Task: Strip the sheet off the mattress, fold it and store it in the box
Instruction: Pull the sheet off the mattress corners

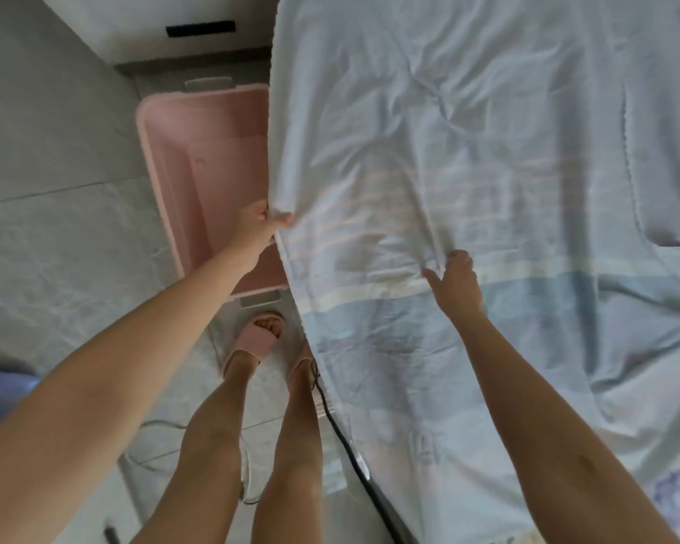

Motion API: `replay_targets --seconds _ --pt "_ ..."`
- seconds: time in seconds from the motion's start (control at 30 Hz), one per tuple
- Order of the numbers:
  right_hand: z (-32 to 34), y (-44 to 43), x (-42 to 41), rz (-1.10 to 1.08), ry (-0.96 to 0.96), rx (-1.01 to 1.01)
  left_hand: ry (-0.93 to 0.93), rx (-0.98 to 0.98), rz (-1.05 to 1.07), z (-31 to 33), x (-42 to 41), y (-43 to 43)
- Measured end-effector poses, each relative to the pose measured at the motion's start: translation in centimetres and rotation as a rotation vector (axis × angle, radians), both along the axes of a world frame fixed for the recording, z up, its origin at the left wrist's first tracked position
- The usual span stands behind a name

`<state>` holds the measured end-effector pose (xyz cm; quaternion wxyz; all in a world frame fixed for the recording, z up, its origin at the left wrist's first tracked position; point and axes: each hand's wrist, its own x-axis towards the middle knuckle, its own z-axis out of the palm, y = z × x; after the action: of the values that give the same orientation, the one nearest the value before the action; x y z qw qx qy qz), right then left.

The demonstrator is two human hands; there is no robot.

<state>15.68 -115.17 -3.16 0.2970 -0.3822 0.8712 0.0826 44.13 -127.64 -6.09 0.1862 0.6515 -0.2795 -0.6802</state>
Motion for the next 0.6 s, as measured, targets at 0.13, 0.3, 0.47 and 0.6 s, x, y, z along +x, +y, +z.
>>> replay_targets --seconds 0.13,0.3,0.47,0.6 --pt "-0.8 -0.1 0.1 0.022 0.087 0.102 0.017 0.026 0.027 0.1 0.1 0.1" --pt "-1.3 0.6 0.1 -0.021 0.081 0.075 0.178 0.202 -0.033 0.0 -1.0 2.2" --pt "-1.0 2.0 -0.6 -0.037 0.114 0.108 0.052 0.179 -0.186 0.1 -2.3 4.4" --pt "-1.3 2.8 0.1 -0.025 0.218 0.122 0.024 0.173 -0.125 0.1 -2.2 5.6"
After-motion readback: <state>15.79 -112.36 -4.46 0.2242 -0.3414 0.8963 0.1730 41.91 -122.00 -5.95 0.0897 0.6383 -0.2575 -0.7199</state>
